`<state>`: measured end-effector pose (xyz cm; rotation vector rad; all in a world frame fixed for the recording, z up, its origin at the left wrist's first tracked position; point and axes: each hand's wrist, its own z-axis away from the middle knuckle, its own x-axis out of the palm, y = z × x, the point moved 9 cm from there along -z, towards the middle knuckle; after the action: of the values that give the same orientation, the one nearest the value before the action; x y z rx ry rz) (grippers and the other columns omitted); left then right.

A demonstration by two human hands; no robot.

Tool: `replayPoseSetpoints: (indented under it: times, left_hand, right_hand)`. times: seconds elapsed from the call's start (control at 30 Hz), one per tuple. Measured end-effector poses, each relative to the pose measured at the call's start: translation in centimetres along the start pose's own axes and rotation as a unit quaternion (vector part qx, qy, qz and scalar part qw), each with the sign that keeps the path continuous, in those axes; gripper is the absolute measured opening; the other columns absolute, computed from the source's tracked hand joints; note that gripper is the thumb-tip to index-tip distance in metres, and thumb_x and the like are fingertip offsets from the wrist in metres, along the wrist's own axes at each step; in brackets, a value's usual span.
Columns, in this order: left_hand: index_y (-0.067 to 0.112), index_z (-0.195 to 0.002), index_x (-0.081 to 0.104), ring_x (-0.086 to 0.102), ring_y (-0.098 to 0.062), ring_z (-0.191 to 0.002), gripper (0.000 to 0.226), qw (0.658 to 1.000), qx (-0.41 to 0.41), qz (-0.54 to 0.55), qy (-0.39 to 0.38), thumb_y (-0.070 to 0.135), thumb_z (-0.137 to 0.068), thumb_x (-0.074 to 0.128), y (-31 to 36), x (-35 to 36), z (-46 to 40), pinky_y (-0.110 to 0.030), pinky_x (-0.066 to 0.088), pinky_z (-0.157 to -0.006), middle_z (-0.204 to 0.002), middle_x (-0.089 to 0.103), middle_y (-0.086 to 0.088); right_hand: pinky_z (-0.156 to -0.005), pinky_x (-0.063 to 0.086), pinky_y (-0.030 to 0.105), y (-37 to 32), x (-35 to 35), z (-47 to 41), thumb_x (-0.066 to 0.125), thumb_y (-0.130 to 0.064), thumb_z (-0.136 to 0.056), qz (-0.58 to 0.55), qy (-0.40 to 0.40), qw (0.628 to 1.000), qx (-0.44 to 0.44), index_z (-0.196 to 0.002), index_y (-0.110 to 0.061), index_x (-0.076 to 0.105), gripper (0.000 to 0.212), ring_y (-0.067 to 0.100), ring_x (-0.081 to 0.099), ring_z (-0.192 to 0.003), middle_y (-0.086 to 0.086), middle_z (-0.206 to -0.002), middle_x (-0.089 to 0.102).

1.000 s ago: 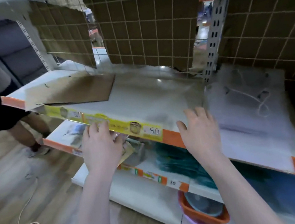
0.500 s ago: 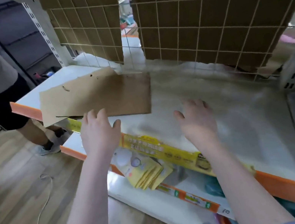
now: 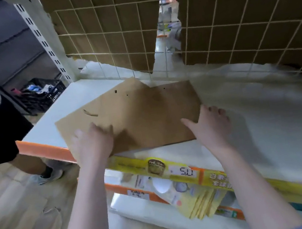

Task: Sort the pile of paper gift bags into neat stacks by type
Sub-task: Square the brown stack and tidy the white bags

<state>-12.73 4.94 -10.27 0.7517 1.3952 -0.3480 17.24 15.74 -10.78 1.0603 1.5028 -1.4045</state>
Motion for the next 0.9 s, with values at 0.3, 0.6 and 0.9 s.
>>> replayPoseSetpoints:
  times: [0.3,0.6,0.9]
  left_hand:
    - [0.006,-0.134,0.032,0.036,-0.045,-0.126,0.088,0.997,-0.044,0.048,-0.043,0.070,-0.077,0.052,-4.3,0.7,-5.3,-0.048,0.031,-0.101,-0.137,0.033,-0.035]
    - [0.005,-0.127,0.036,0.053,-0.029,-0.110,0.081,0.896,-0.125,0.427,0.007,0.017,-0.064,0.085,-7.5,0.3,-7.4,-0.034,0.045,-0.085,-0.114,0.053,-0.008]
    - [0.023,-0.136,0.031,0.054,-0.013,-0.101,0.065,0.823,-0.070,0.562,-0.031,0.006,-0.082,0.063,-6.5,0.2,-6.9,-0.021,0.046,-0.077,-0.118,0.051,0.002]
  right_hand:
    - [-0.089,0.039,0.042,-0.5,0.7,-0.8,0.075,-0.058,-0.063,-0.007,0.015,0.991,0.135,-0.115,0.001,0.050,0.083,0.039,0.047,-0.112,0.023,-0.120,0.052]
    - [-0.095,0.038,0.040,1.0,1.7,-1.9,0.083,-0.038,-0.064,-0.132,-0.003,0.971,0.199,-0.120,-0.002,0.053,0.073,0.038,0.043,-0.119,0.022,-0.126,0.047]
    - [-0.085,0.047,0.039,0.8,2.3,-2.2,0.078,-0.021,-0.074,-0.242,-0.035,0.950,0.193,-0.119,0.000,0.052,0.056,0.034,0.059,-0.106,0.018,-0.118,0.059]
